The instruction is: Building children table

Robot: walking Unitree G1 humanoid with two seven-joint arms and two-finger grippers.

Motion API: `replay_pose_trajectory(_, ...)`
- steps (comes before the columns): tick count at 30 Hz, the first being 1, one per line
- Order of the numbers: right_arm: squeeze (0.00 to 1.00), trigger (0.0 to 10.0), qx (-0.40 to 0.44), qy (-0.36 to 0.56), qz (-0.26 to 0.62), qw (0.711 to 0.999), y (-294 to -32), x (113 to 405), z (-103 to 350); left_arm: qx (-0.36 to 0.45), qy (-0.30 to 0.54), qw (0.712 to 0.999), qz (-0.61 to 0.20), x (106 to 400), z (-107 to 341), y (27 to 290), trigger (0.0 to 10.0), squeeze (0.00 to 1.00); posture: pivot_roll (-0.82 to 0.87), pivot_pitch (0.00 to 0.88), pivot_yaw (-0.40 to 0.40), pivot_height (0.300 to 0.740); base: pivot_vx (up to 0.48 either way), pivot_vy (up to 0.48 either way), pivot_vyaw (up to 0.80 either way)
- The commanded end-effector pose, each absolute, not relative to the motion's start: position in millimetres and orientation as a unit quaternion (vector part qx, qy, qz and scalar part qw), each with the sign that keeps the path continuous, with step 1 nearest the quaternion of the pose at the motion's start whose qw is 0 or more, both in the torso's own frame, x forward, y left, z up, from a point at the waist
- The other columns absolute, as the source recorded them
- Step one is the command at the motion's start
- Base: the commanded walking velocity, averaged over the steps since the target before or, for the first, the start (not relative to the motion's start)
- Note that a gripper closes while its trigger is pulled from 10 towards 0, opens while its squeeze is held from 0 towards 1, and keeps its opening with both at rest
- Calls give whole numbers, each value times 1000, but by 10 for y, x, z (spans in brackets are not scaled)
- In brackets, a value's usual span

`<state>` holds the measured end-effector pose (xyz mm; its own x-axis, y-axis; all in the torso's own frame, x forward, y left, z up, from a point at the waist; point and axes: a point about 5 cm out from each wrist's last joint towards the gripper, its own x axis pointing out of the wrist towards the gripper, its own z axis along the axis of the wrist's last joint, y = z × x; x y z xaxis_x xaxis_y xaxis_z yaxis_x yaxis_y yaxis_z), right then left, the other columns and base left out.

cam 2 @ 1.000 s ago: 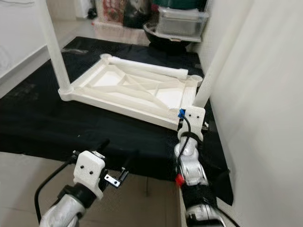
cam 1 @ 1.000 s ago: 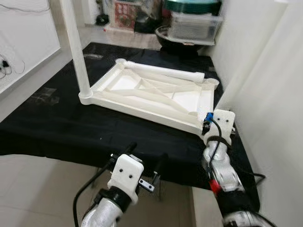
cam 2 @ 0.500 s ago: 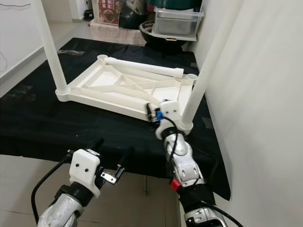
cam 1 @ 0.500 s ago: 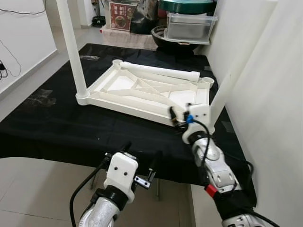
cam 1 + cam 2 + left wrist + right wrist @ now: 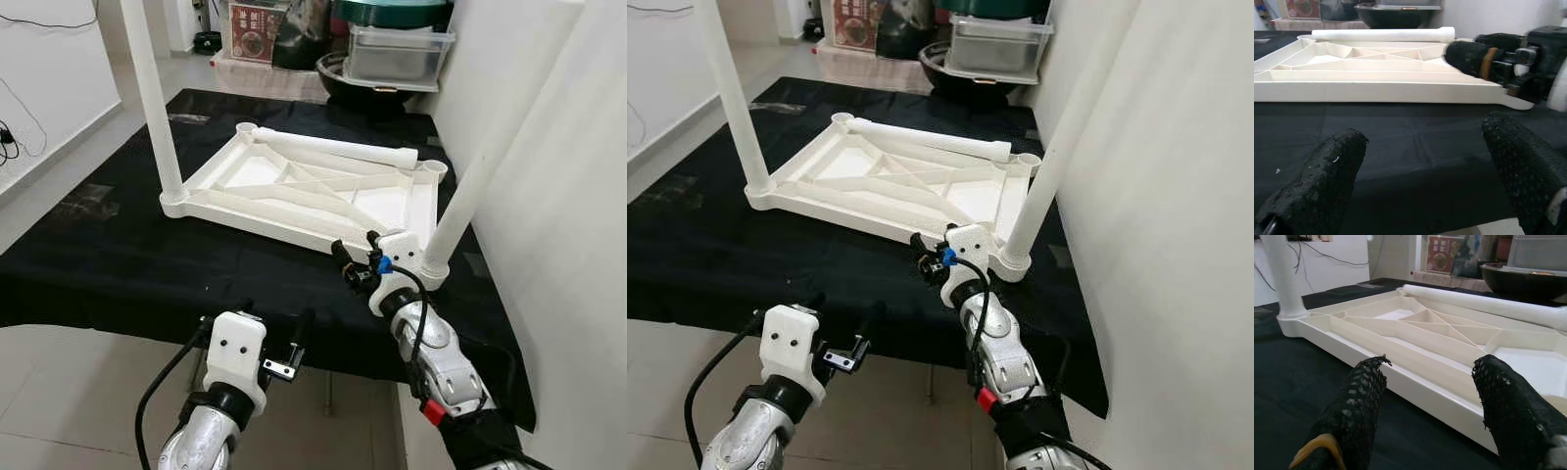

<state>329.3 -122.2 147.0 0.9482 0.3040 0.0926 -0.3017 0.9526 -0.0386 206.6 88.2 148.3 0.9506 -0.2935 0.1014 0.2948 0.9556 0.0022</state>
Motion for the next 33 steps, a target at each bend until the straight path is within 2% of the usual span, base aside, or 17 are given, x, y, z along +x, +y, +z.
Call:
replay_pose_trajectory(1, 0, 10000, -11, -42, 159, 986, -1185, 3267, 1444, -6, -34, 988, -149, 2067, 1428, 893, 10000, 0, 87, 51, -85, 740, 0, 480, 0)
replay_pose_trajectory(12, 0, 10000, -13, -45, 157, 986, -1168, 3268, 1457, -12, -14, 992, -126, 2091, 1393, 947, 10000, 0, 85, 56, -90, 740, 0, 480, 0)
replay_pose_trajectory(22, 0, 10000, -15, -40, 153, 987, -1161, 3236, 1433, -6, -7, 992, -122, 2093, 1390, 957, 10000, 0, 87, 75, -84, 740, 0, 0, 0)
replay_pose_trajectory(27, 0, 10000, -13, -34, 154, 987, -1140, 3187, 1392, -4, -4, 992, -127, 2089, 1388, 947, 10000, 0, 88, 77, -77, 740, 0, 0, -680)
replay_pose_trajectory(33, 0, 10000, -19, -36, 150, 988, -1143, 3179, 1386, -2, -3, 992, -127, 2087, 1389, 947, 10000, 0, 86, 74, -80, 740, 0, 0, 0)
